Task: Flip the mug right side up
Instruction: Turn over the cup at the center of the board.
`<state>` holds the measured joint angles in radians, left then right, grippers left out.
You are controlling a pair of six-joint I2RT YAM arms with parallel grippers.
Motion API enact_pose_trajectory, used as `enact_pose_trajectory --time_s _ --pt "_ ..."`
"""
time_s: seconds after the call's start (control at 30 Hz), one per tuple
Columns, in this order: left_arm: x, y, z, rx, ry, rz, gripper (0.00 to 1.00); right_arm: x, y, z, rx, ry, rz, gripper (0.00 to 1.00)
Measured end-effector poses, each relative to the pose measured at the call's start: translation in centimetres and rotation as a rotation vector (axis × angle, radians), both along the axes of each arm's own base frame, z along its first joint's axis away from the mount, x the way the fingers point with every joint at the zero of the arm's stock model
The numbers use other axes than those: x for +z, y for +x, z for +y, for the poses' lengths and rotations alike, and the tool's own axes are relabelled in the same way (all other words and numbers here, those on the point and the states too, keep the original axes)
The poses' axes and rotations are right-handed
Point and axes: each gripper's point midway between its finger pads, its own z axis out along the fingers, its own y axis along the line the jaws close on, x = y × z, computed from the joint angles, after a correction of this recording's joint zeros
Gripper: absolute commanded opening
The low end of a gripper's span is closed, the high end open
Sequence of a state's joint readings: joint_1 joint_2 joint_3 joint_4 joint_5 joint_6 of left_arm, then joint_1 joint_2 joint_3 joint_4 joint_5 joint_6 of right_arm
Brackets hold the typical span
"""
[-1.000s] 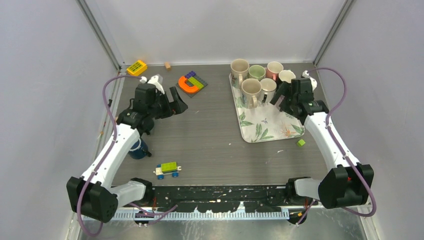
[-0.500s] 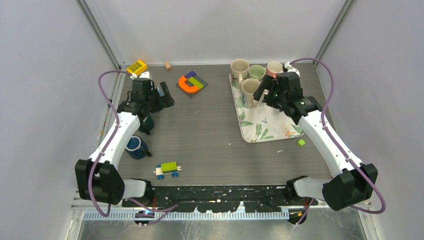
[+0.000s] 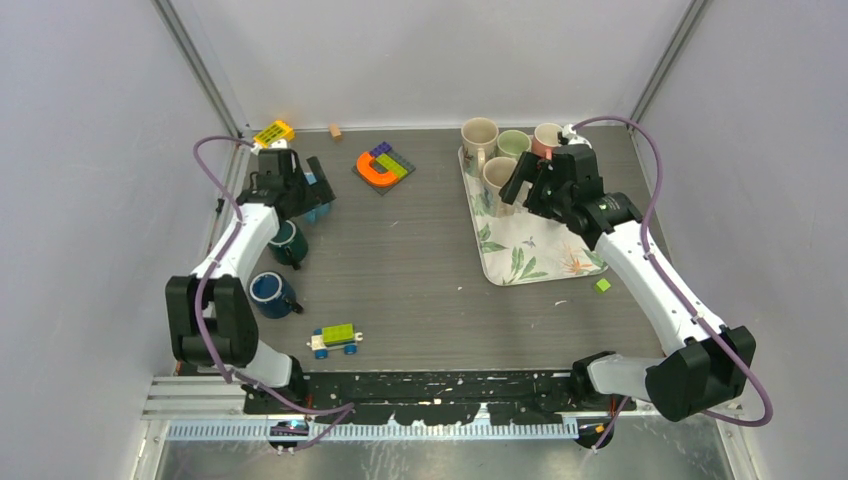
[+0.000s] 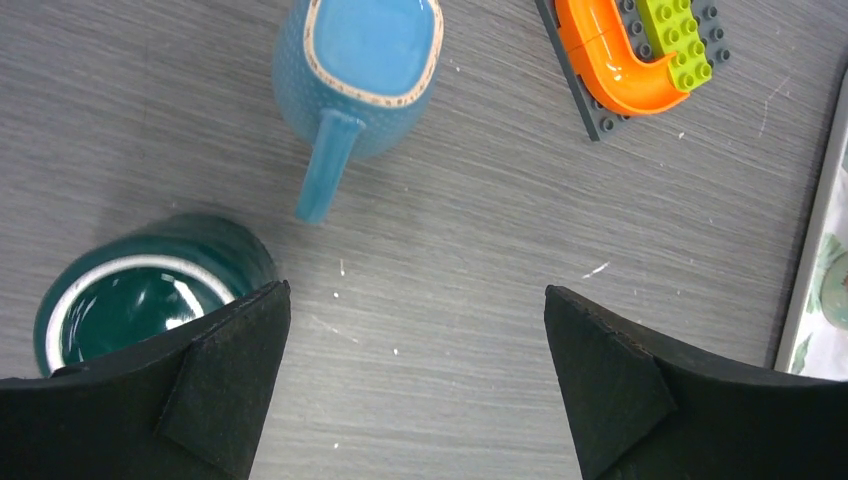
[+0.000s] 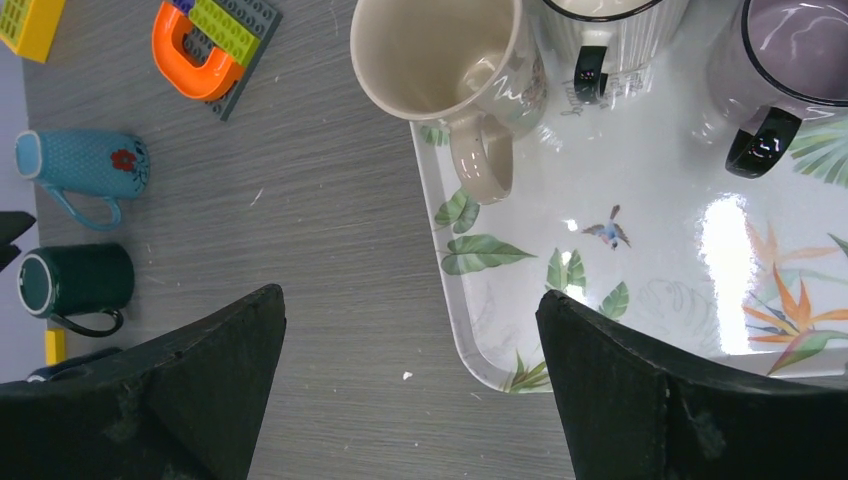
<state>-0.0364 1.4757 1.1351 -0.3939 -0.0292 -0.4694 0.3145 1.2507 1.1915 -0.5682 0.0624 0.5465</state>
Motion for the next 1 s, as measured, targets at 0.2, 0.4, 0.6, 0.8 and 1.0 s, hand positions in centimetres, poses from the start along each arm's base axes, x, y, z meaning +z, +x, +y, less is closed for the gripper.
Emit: enact_pose_trajectory --time_s 0.2,0.4,0.6,0.8,1.0 --pt "-1.6 2.4 0.3 -0.02 0.017 0.013 1.0 0.0 -0.1 0.4 0.019 0.007 0.002 1.0" --pt "-4.0 3.8 0.9 -0.04 0.065 0.055 0.91 0.2 -0.1 0.6 0.031 0.017 -0.004 1.0" --pt "-4.8 5.0 1.5 -0.058 0.106 0.068 0.72 0.3 0.0 0.8 0.039 0.018 -0.009 1.0" --pt "-6.0 5.8 1.8 -0.074 0.133 0.088 0.51 0.3 0.0 0.8 0.042 0.015 -0.011 1.0" --pt "-6.8 5.8 1.9 -0.076 0.137 0.107 0.38 0.3 0.0 0.7 0.043 0.014 -0.011 1.0"
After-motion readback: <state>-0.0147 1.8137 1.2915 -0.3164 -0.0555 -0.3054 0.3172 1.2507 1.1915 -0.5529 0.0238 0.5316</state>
